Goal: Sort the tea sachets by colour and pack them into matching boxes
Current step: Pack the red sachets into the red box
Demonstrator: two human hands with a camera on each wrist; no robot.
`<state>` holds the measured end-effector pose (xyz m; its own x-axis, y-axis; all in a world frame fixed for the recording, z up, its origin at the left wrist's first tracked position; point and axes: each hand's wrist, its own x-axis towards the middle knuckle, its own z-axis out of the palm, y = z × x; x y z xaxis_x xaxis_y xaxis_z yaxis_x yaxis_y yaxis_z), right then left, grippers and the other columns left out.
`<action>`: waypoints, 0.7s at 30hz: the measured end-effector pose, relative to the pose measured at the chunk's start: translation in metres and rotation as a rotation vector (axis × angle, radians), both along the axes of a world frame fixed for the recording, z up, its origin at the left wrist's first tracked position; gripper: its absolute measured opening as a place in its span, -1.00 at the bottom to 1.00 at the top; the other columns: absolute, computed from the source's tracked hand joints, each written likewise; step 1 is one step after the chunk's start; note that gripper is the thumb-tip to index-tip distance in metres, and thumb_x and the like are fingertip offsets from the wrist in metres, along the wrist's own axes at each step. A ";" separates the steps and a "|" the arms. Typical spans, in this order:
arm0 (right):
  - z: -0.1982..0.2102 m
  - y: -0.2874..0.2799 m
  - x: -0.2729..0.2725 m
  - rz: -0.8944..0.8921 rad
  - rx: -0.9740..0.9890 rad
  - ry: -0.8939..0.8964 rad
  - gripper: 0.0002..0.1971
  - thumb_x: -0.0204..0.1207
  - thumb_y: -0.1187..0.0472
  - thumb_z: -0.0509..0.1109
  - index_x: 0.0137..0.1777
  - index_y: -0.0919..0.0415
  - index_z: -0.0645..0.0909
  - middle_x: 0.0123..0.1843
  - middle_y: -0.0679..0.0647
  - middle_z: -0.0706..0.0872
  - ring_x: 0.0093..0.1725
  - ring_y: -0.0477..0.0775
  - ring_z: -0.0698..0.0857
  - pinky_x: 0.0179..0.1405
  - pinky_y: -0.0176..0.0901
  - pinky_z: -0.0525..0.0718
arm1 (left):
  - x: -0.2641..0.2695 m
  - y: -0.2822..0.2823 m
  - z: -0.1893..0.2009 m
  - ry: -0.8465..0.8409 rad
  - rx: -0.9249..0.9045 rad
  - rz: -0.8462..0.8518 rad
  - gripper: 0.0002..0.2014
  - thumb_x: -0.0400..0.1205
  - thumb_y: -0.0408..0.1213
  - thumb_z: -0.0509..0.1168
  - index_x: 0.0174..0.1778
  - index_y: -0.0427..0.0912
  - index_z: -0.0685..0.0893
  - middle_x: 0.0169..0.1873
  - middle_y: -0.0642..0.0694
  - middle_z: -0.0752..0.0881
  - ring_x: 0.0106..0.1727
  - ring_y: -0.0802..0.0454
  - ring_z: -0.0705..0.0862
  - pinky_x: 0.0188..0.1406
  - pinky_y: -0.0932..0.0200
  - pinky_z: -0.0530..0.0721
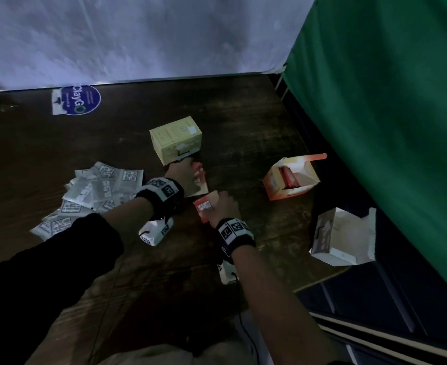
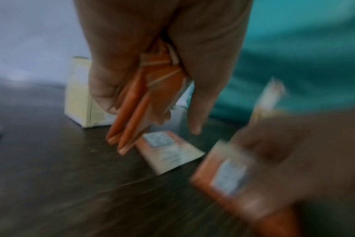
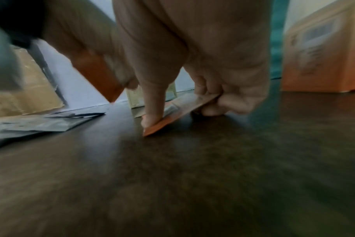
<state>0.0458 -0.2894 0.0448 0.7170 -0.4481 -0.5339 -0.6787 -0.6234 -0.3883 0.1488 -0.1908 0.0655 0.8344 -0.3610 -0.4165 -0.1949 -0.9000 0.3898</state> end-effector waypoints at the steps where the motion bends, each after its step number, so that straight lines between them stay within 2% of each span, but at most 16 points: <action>1: 0.000 -0.002 -0.003 -0.038 0.028 -0.013 -0.31 0.38 0.10 0.57 0.45 0.22 0.34 0.45 0.19 0.49 0.45 0.23 0.45 0.40 0.10 0.49 | 0.002 -0.003 -0.005 0.013 0.057 -0.049 -0.13 0.39 -0.08 0.52 0.55 -0.18 0.22 0.41 -0.19 0.45 0.39 -0.17 0.48 0.28 -0.02 0.54; 3: 0.000 -0.006 -0.012 -0.109 0.085 -0.010 -0.36 0.41 0.17 0.55 0.45 0.21 0.36 0.43 0.19 0.53 0.42 0.21 0.52 0.36 0.05 0.55 | 0.004 -0.004 -0.015 0.039 0.115 -0.100 0.12 0.28 -0.09 0.61 0.64 -0.11 0.04 0.54 -0.20 0.28 0.50 -0.21 0.37 0.38 -0.18 0.49; 4: 0.001 -0.008 -0.017 -0.130 0.107 0.005 -0.37 0.43 0.19 0.54 0.46 0.21 0.37 0.43 0.19 0.54 0.40 0.21 0.54 0.33 0.04 0.57 | 0.004 -0.004 -0.017 0.049 0.148 -0.129 0.17 0.24 -0.07 0.63 0.64 -0.10 0.02 0.57 -0.19 0.24 0.52 -0.22 0.34 0.39 -0.22 0.47; 6: 0.002 -0.012 -0.028 -0.139 0.117 0.044 -0.38 0.47 0.21 0.50 0.50 0.21 0.34 0.43 0.21 0.54 0.39 0.22 0.56 0.32 0.05 0.60 | 0.002 -0.007 -0.018 0.050 0.201 -0.147 0.13 0.24 -0.05 0.64 0.62 -0.13 0.09 0.53 -0.20 0.29 0.49 -0.24 0.39 0.37 -0.27 0.49; 8: 0.003 -0.017 -0.038 -0.136 0.095 0.053 -0.44 0.55 0.24 0.42 0.52 0.21 0.33 0.44 0.22 0.54 0.40 0.21 0.56 0.31 0.02 0.59 | -0.001 -0.009 -0.016 0.059 0.207 -0.098 -0.02 0.27 -0.07 0.62 0.53 -0.19 0.24 0.40 -0.24 0.44 0.36 -0.27 0.51 0.28 -0.24 0.55; 10: 0.005 -0.022 -0.046 -0.148 0.122 0.027 -0.59 0.62 0.25 0.31 0.45 0.23 0.41 0.39 0.22 0.58 0.35 0.17 0.60 0.27 -0.03 0.59 | -0.003 -0.008 -0.015 0.097 0.208 -0.042 -0.20 0.30 -0.08 0.61 0.37 -0.23 0.37 0.23 -0.25 0.57 0.18 -0.26 0.62 0.12 -0.14 0.65; 12: 0.005 -0.031 -0.053 -0.223 0.254 -0.049 -0.73 0.64 0.20 0.27 0.32 0.20 0.55 0.28 0.18 0.68 0.20 0.09 0.68 0.23 -0.02 0.66 | -0.005 -0.006 -0.014 0.126 0.193 -0.006 -0.42 0.41 -0.09 0.52 0.24 -0.24 0.46 0.14 -0.22 0.62 0.04 -0.19 0.65 -0.03 -0.02 0.68; 15: 0.015 -0.037 -0.059 -0.470 0.551 -0.185 -0.80 0.62 0.14 0.33 0.20 0.10 0.63 0.10 0.05 0.76 0.04 -0.03 0.72 0.05 -0.07 0.72 | -0.008 -0.005 -0.014 0.145 0.159 -0.005 -0.71 0.54 -0.13 0.36 0.06 -0.22 0.55 0.05 -0.19 0.66 -0.15 -0.05 0.62 -0.24 0.11 0.62; 17: 0.023 -0.037 -0.059 -0.541 0.709 -0.243 -0.79 0.61 0.14 0.36 0.22 0.07 0.63 0.12 0.03 0.75 0.07 -0.03 0.72 0.02 -0.11 0.70 | -0.015 -0.006 -0.014 0.185 0.046 0.028 -0.77 0.55 -0.10 0.34 0.01 -0.16 0.61 -0.05 -0.12 0.68 -0.22 0.01 0.61 -0.34 0.18 0.56; 19: 0.029 -0.034 -0.057 -0.560 0.815 -0.294 -0.74 0.60 0.18 0.37 0.28 0.12 0.59 0.20 0.10 0.72 0.13 0.05 0.72 0.03 -0.05 0.75 | -0.026 -0.007 -0.011 0.268 -0.176 0.144 -0.83 0.59 -0.12 0.32 -0.03 -0.14 0.63 -0.16 -0.08 0.67 -0.21 0.00 0.64 -0.28 0.16 0.55; 21: 0.034 -0.033 -0.056 -0.586 0.845 -0.357 -0.70 0.59 0.28 0.37 0.31 0.19 0.55 0.24 0.18 0.69 0.15 0.15 0.73 -0.05 -0.03 0.79 | -0.034 -0.006 -0.005 0.413 -0.423 0.288 -0.82 0.59 -0.14 0.34 -0.03 -0.18 0.67 -0.18 -0.10 0.70 -0.18 -0.02 0.68 -0.19 0.13 0.60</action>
